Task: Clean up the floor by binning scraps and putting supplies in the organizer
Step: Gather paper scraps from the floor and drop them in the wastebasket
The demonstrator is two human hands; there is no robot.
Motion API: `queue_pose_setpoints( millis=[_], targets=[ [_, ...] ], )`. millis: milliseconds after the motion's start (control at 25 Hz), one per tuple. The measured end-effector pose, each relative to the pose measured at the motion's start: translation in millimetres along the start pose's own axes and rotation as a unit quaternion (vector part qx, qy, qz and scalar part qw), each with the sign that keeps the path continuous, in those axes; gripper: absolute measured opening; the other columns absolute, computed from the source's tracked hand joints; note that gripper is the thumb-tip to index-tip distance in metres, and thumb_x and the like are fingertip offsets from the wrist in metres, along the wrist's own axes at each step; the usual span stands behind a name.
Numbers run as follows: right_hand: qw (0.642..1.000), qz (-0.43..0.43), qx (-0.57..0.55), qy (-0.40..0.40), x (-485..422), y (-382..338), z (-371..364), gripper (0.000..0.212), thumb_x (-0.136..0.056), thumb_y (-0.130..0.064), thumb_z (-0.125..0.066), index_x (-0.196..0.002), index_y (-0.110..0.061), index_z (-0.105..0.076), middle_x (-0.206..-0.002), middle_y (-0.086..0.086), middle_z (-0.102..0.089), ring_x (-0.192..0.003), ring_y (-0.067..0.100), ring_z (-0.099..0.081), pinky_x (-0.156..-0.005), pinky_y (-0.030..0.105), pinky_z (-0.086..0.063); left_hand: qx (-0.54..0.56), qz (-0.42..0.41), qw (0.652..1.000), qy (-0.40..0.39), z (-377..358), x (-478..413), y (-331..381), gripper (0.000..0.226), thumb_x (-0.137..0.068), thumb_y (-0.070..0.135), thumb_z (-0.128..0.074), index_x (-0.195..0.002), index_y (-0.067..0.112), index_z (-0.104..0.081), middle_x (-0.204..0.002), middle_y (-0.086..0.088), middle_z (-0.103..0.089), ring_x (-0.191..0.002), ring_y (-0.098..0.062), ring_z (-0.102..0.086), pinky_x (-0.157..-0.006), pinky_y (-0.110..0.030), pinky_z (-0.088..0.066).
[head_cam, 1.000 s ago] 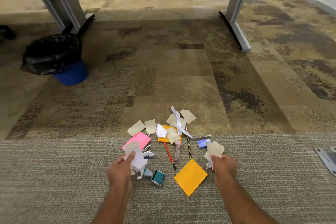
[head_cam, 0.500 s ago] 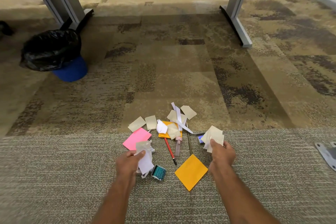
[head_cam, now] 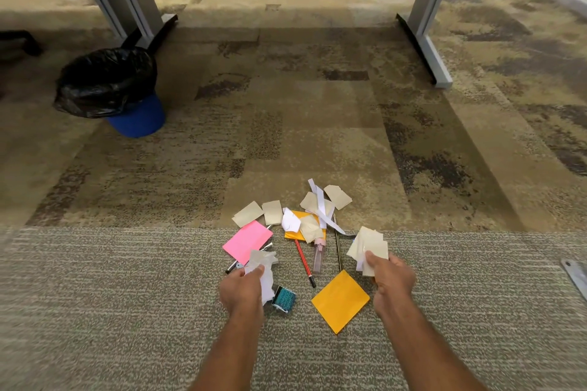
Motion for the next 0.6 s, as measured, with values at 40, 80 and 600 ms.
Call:
queue_pose_setpoints(
  millis=[40, 80, 600],
  targets=[
    [1.0, -0.007, -0.005, -0.002, -0.4, 0.6, -0.4, 0.049, -0.083, 0.007, -0.072, -0.13, 0.005, -0.057, -0.114, 0.018, -0.069, -0.09, 0.026, -0.064, -0.071, 0.031, -0.054, 0.027, 0.002, 1.0, -0.007, 4.1, 0.3, 0.9, 0.044, -0.076, 0.001, -0.082, -0.117, -0.002, -0.066, -0.083, -0.014, -0.07, -0.072, -0.032, -0.071, -0.059, -0.047, -0.063],
    [1.0, -0.013, -0.009, -0.006, 0.4, 1.4, -1.6, 0.053, -0.083, 0.007, -0.072, -0.133, 0.004, -0.055, -0.116, 0.018, -0.068, -0.089, 0.025, -0.063, -0.074, 0.033, -0.055, 0.048, 0.007, 0.999, -0.015, 9.5, -0.4, 2.0, 0.047, -0.076, 0.002, -0.082, -0.12, 0.0, -0.064, -0.085, -0.012, -0.069, -0.073, -0.031, -0.07, -0.054, -0.041, -0.061],
    [0.994, -0.057, 0.015, -0.092, 21.0, 9.3, -12.1, 0.043, -0.085, 0.0, -0.073, -0.126, 0.004, -0.061, -0.099, 0.016, -0.072, -0.08, 0.029, -0.068, -0.052, 0.031, -0.053, -0.188, -0.176, 0.953, -0.156, 3.1, -15.3, 36.6, 0.065, -0.077, -0.003, -0.079, -0.136, 0.017, -0.059, -0.137, -0.022, -0.057, -0.115, -0.033, -0.061, -0.085, -0.051, -0.06]
  ],
)
Point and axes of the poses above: each hand's wrist, its own x-axis away from the middle knuckle, its own z-axis out of the back of the hand, y = z × x, the point moved 3 cm from there along -x, towards the middle knuckle
